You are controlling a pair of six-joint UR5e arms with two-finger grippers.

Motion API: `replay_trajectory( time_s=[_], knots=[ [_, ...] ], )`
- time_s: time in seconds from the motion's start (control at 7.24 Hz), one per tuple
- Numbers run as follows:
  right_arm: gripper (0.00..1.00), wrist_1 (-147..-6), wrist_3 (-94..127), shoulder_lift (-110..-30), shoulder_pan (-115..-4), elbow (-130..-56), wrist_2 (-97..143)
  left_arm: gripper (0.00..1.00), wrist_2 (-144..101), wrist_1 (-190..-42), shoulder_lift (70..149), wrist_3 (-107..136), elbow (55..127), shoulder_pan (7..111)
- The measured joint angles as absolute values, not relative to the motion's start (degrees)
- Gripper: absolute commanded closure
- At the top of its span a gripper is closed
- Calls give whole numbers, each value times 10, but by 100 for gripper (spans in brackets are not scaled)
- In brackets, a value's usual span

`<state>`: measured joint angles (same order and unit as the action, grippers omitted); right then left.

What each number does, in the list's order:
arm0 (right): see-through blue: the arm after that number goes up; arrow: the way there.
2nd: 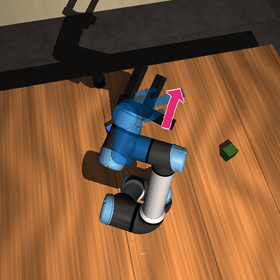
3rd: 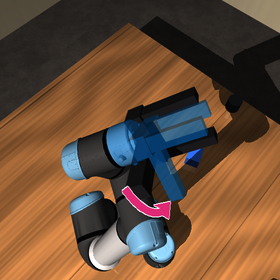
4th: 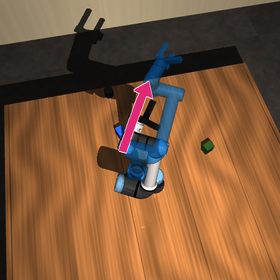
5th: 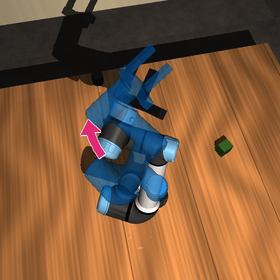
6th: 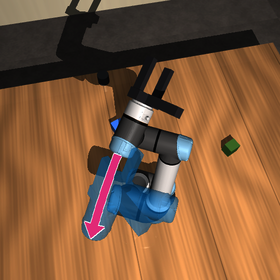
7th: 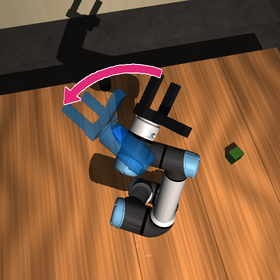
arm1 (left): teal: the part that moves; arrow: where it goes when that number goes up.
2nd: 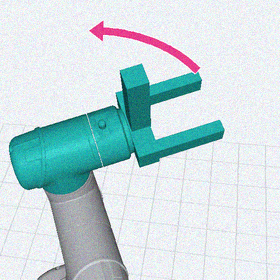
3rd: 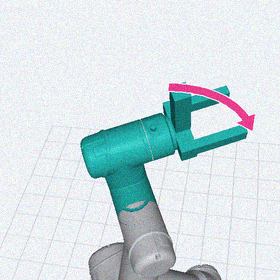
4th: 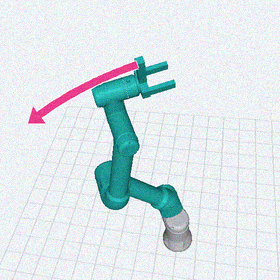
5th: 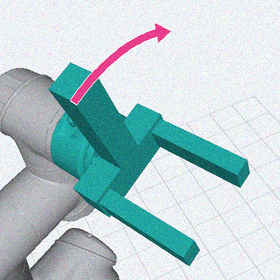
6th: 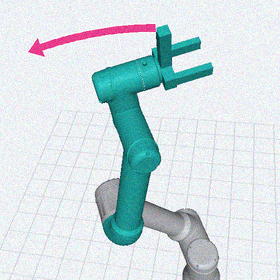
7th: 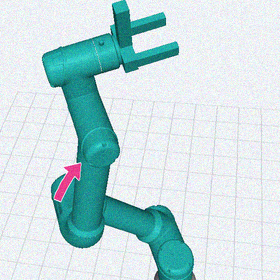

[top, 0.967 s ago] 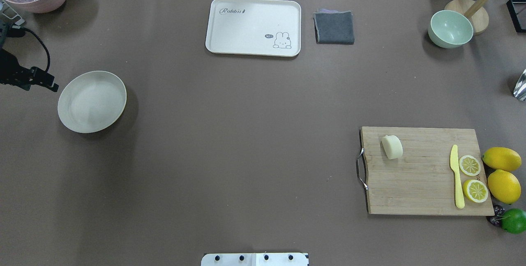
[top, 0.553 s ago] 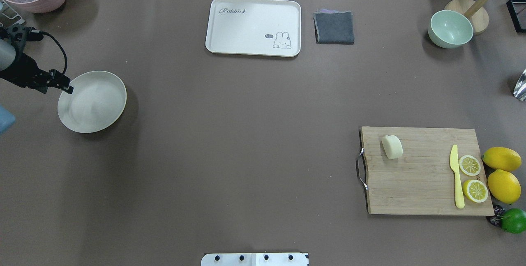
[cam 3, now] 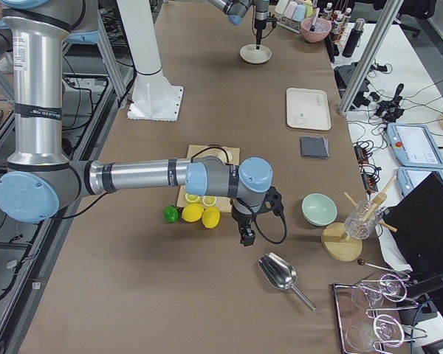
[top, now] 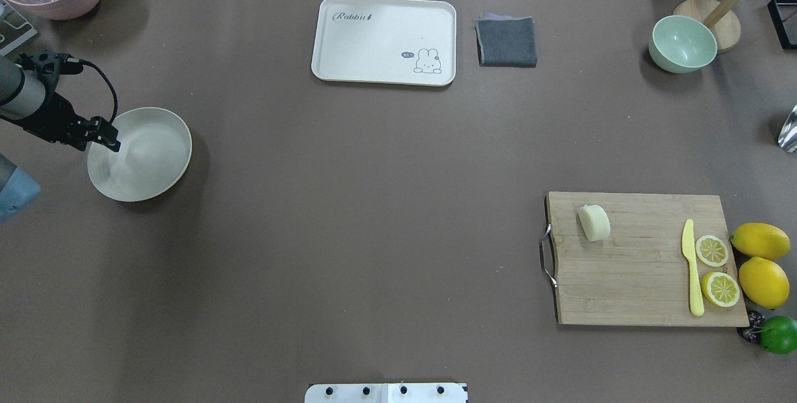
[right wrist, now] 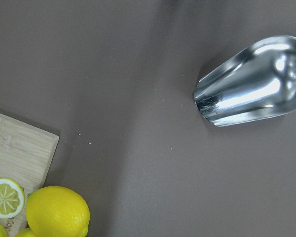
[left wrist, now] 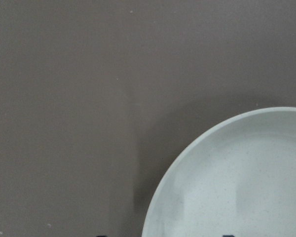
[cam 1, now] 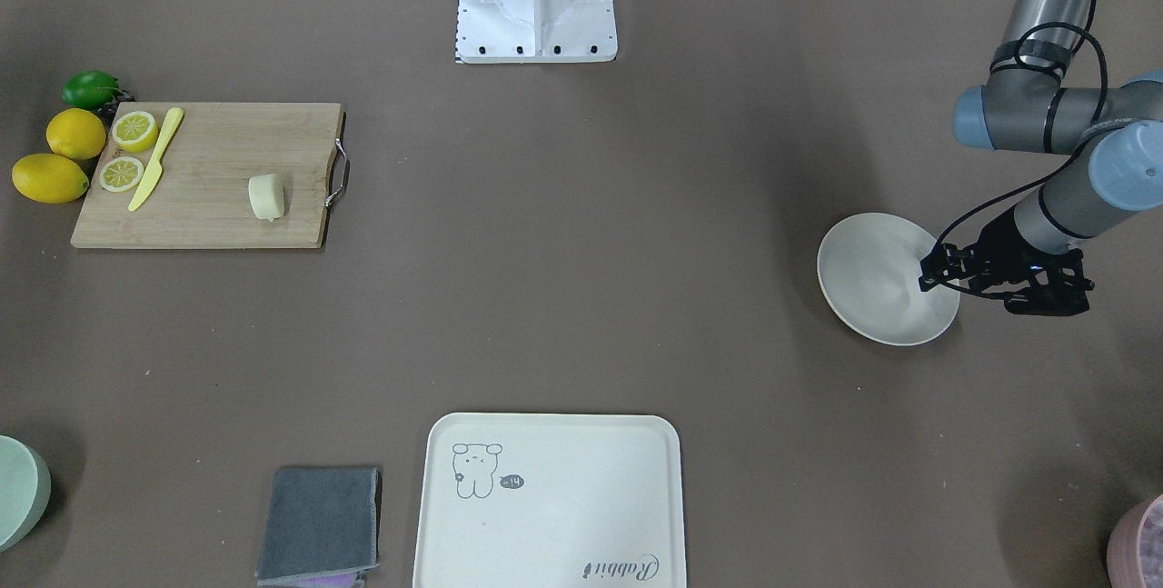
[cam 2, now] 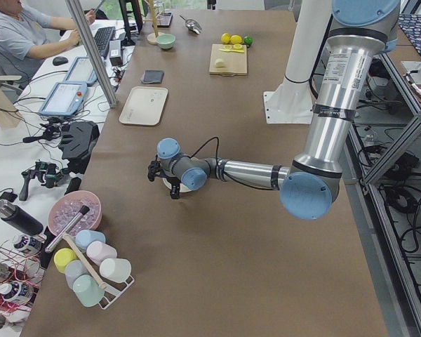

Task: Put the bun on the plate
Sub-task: 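Reach the left gripper to the white plate's rim and grasp it, then drag the white plate with the left gripper toward the table centre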

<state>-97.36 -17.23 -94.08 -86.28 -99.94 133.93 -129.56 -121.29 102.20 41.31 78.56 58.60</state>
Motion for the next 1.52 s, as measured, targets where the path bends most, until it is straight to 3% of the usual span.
replay_trajectory(
  time_s=[0.41,0.83,1.52],
  knots=[
    [0,-973,-172,-941,-861,-1005,1339,100,-1293,-1200,1045,471,797,576],
    [0,-973,-165,-934,-856,-1017,1342,100,-1293,-1096,1110,590,902,547],
    [0,-884,26,-918,-769,-1052,1372,100,-1157,-1079,1232,840,942,335]
  ],
)
